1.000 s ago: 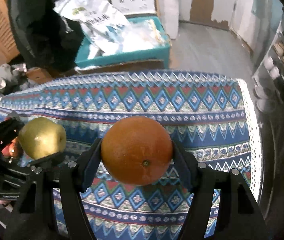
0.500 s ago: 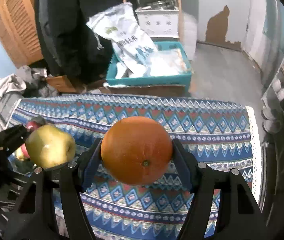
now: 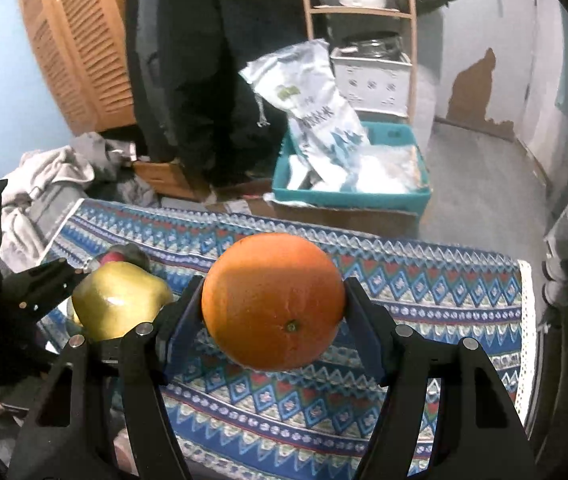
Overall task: Organize fruits
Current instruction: 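Lift the orange and mango in both tools and carry them over the glass plate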
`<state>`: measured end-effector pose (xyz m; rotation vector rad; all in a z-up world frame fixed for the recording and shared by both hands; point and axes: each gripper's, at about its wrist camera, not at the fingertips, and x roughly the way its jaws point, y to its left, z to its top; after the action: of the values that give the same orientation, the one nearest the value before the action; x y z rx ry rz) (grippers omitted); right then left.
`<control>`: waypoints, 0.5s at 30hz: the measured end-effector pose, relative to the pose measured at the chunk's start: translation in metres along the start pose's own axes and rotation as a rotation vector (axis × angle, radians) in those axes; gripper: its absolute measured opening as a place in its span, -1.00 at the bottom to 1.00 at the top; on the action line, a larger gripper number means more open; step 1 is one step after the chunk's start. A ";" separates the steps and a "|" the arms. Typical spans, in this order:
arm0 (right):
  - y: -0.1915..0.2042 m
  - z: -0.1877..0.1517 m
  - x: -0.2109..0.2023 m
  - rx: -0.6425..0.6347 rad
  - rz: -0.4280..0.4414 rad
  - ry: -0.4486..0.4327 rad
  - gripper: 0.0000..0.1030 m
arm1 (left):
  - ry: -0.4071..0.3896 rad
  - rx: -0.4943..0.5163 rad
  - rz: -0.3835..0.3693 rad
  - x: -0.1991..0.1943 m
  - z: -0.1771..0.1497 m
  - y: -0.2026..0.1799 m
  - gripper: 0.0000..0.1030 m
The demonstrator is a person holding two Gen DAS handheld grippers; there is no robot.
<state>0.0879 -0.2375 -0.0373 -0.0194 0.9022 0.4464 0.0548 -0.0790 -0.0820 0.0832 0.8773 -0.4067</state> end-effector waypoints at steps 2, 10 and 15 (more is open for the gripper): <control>0.007 0.002 0.000 -0.010 0.009 -0.004 0.34 | -0.012 -0.003 0.007 -0.007 -0.001 0.004 0.44; 0.043 0.018 0.001 -0.055 0.061 -0.018 0.34 | -0.047 -0.064 0.036 -0.035 -0.008 0.033 0.45; 0.070 0.027 0.008 -0.084 0.100 -0.013 0.34 | -0.048 -0.108 0.062 -0.048 -0.017 0.056 0.44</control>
<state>0.0862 -0.1652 -0.0146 -0.0480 0.8743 0.5766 0.0362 -0.0085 -0.0622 0.0013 0.8456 -0.3016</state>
